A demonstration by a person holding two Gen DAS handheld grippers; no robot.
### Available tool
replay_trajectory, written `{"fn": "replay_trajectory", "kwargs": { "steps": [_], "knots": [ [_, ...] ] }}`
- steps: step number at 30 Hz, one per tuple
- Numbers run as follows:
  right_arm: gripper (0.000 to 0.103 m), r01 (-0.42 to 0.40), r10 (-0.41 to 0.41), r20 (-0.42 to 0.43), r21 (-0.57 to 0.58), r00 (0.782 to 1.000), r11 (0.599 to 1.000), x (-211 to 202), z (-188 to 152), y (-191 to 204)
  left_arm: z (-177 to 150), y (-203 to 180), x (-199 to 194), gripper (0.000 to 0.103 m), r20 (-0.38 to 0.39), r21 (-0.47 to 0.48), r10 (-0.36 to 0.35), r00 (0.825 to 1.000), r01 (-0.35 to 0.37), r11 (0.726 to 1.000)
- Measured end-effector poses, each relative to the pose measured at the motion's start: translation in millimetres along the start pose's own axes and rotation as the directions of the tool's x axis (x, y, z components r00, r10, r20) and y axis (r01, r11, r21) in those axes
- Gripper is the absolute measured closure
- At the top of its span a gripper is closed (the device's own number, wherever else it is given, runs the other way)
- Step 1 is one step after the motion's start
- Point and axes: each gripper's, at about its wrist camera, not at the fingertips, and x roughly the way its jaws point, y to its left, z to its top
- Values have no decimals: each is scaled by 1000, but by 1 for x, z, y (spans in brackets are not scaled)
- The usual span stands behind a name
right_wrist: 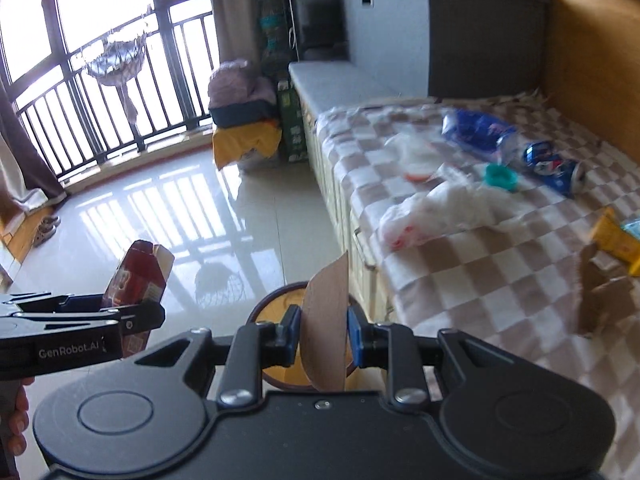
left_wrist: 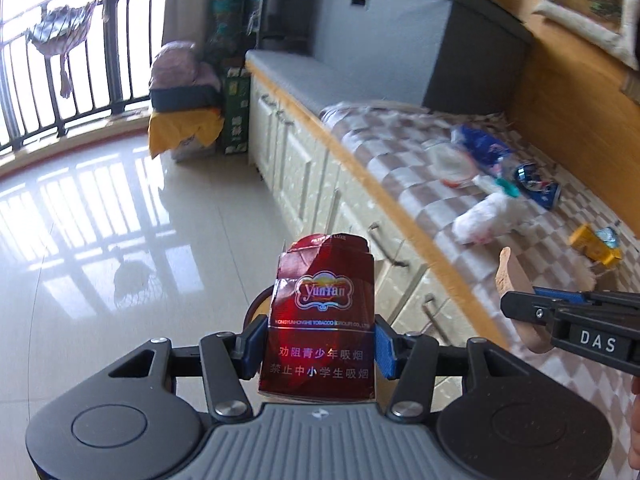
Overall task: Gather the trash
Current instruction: 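Carry the red pack over the wastebasket with the left tool while the right tool holds cardboard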
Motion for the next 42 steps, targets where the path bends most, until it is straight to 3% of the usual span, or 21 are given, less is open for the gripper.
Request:
{"fn": "replay_trajectory", "kwargs": {
  "steps": [10, 23, 32, 42],
  "knots": [
    [77, -54, 56, -140, 14, 989, 998, 91, 16, 4, 9, 24, 81, 49, -115, -33, 19, 993, -23, 999],
    [77, -72, 80, -249, 40, 965, 997, 195, 52, 0, 33, 37, 182, 49, -235, -60, 10, 972, -25, 998],
    [77, -73, 60, -337, -26, 940, 997, 256, 45, 16, 20, 54, 243, 49, -322, -90, 8, 947, -39, 995],
    [78, -71, 39, -390, -67, 920, 995, 303, 37, 22, 7, 65, 293, 49, -369, -96, -11, 929, -27, 995]
  ]
}}
